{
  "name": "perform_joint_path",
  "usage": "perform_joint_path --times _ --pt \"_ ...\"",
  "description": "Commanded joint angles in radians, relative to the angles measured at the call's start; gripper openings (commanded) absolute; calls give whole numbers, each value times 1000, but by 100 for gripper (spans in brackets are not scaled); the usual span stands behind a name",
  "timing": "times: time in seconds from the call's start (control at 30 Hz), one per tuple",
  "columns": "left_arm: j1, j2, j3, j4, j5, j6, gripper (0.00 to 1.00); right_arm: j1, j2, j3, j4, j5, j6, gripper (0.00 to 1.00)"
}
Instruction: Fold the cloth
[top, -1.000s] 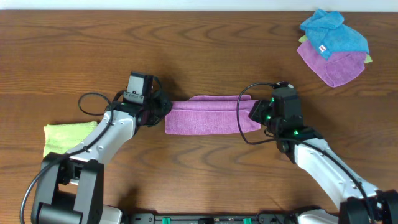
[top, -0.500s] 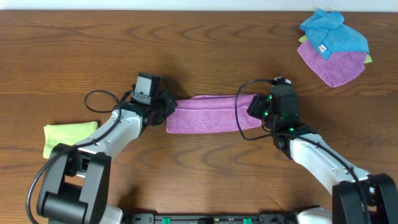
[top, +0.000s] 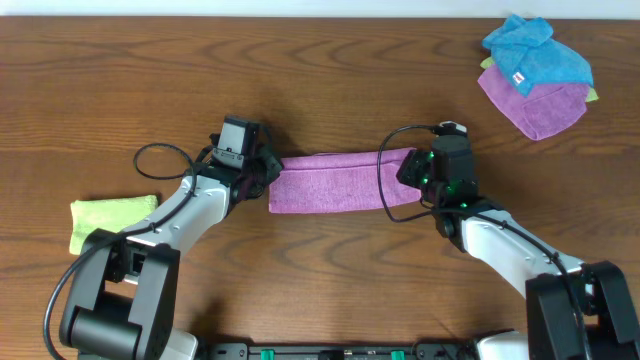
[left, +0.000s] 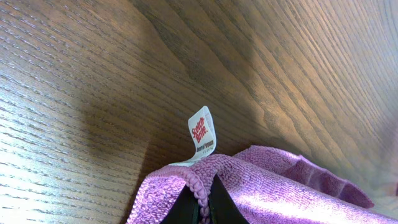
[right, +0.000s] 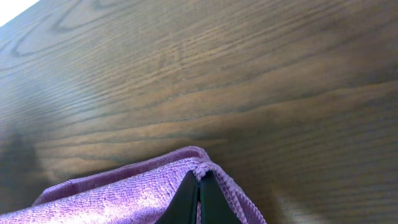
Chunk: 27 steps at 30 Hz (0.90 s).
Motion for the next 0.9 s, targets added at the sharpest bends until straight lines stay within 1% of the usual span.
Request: perform_joint_path --times 0.0,0.07,0.13,0.17,0.23,0.3,0.37,0.43,0.5,0.57,0.6,0.67,0.73,0.87 --pt "0 7 23 0 -40 0 6 -10 7 18 13 46 -23 1" --pt "0 7 23 0 -40 0 6 -10 7 18 18 53 -23 1" --pt "0 7 23 0 -40 0 8 -10 7 18 24 53 -23 2" --pt "0 7 23 0 -40 0 10 -10 7 18 26 54 -23 8" --pt "0 7 23 0 -40 0 14 -10 7 18 31 56 -23 23" --pt "0 7 23 -1 -40 0 20 -10 7 18 32 56 -23 31" --pt "1 7 23 -1 -40 0 27 -9 7 18 32 56 -23 44" --pt "1 7 23 -1 -40 0 33 -9 7 18 32 56 -23 50" --pt "1 6 23 0 -40 9 42 -9 6 18 32 56 -23 56" --pt "4 3 23 -1 -40 35 54 -9 0 18 31 54 -22 61" --pt "4 -1 23 -1 -40 50 56 -9 -6 18 31 49 -21 63" --pt "4 -13 26 -2 -40 87 64 -9 -36 18 23 39 -5 65" --pt "4 -29 32 -2 -40 110 70 -9 -77 18 -2 40 23 66" --pt "5 -64 47 -18 -42 150 80 -10 -169 18 -129 41 105 68"
